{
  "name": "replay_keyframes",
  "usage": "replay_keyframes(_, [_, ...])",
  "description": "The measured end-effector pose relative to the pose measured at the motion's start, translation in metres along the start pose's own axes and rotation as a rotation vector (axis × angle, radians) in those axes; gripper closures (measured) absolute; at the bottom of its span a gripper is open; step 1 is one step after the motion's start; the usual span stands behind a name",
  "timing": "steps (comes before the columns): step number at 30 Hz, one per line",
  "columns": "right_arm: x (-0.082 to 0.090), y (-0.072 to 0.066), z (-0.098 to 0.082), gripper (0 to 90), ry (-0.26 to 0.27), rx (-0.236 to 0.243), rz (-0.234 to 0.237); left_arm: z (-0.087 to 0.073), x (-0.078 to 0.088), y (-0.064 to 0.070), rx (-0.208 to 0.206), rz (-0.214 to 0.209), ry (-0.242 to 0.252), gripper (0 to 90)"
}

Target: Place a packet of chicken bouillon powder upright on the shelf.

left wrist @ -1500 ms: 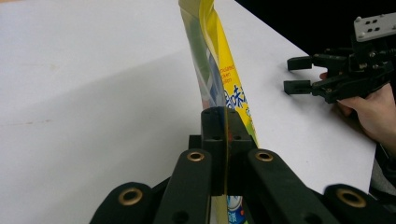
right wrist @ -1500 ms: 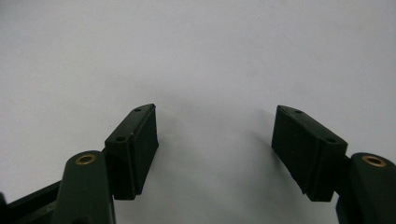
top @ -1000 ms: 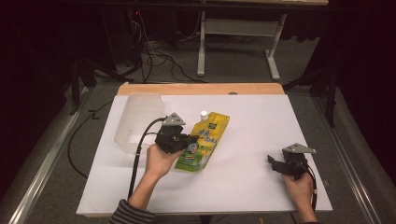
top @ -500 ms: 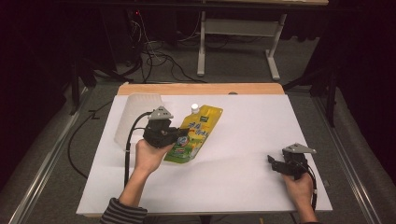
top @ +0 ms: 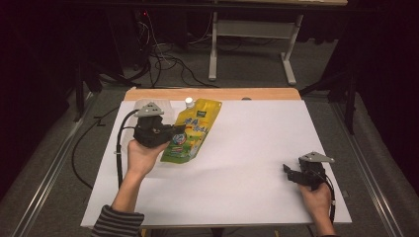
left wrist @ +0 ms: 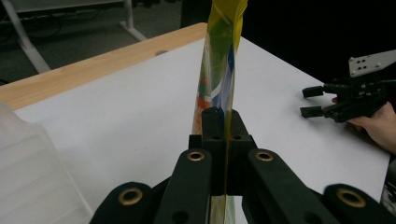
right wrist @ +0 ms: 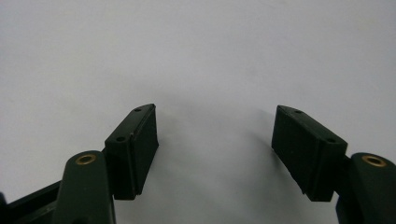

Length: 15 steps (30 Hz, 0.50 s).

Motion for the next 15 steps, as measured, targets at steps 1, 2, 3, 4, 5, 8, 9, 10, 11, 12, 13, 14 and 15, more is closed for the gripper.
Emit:
replay_keyframes(1, [0.000, 0.000, 0.000, 31.7, 0.001, 0.002, 0.000, 0.000, 0.003, -0.002, 0.002, 0.005, 0.005, 90.0])
replay_keyframes(2, [0.000, 0.000, 0.000, 31.7, 0.000, 0.001, 0.000, 0.001, 0.006, -0.004, 0.003, 0.011, 0.010, 90.0])
replay_keyframes(3, [0.000, 0.000, 0.000, 31.7, 0.000, -0.001, 0.001, 0.001, 0.009, -0.007, 0.006, 0.019, 0.017, 90.0])
replay_keyframes(4, [0.000, 0.000, 0.000, 31.7, 0.000, 0.001, 0.002, 0.002, 0.012, -0.009, 0.010, 0.022, 0.023, 90.0])
replay_keyframes(5, [0.000, 0.000, 0.000, 31.7, 0.000, 0.002, 0.002, 0.002, 0.015, -0.011, 0.014, 0.025, 0.029, 90.0])
replay_keyframes(8, [0.000, 0.000, 0.000, 31.7, 0.001, 0.003, -0.001, 0.004, 0.022, -0.018, 0.021, 0.039, 0.043, 90.0])
replay_keyframes(9, [0.000, 0.000, 0.000, 31.7, 0.001, 0.003, -0.001, 0.004, 0.024, -0.022, 0.027, 0.045, 0.048, 90.0])
replay_keyframes(10, [0.000, 0.000, 0.000, 31.7, 0.001, 0.003, -0.001, 0.004, 0.024, -0.022, 0.027, 0.045, 0.048, 90.0])
replay_keyframes(11, [0.000, 0.000, 0.000, 31.7, 0.000, 0.002, -0.001, 0.004, 0.025, -0.024, 0.029, 0.051, 0.049, 90.0])
replay_keyframes(12, [0.000, 0.000, 0.000, 31.7, 0.001, 0.004, -0.002, 0.004, 0.027, -0.027, 0.032, 0.056, 0.049, 90.0])
replay_keyframes(13, [0.000, 0.000, 0.000, 31.7, 0.001, 0.004, -0.002, 0.003, 0.028, -0.029, 0.034, 0.062, 0.049, 90.0])
replay_keyframes(14, [0.000, 0.000, 0.000, 31.7, 0.001, 0.004, -0.002, 0.002, 0.029, -0.033, 0.039, 0.067, 0.051, 90.0])
replay_keyframes(15, [0.000, 0.000, 0.000, 31.7, 0.001, 0.004, -0.001, 0.001, 0.030, -0.036, 0.040, 0.071, 0.051, 90.0])
Point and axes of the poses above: each handheld gripper's, and its own axes: x roughly backward along the jaws, z roughly out of its top, y roughly to its right, the point moved 7 cm from there along -x, roughly forward along the jaws, and after that the axes turned 5 degrees about -x, right-handed, at the moved point
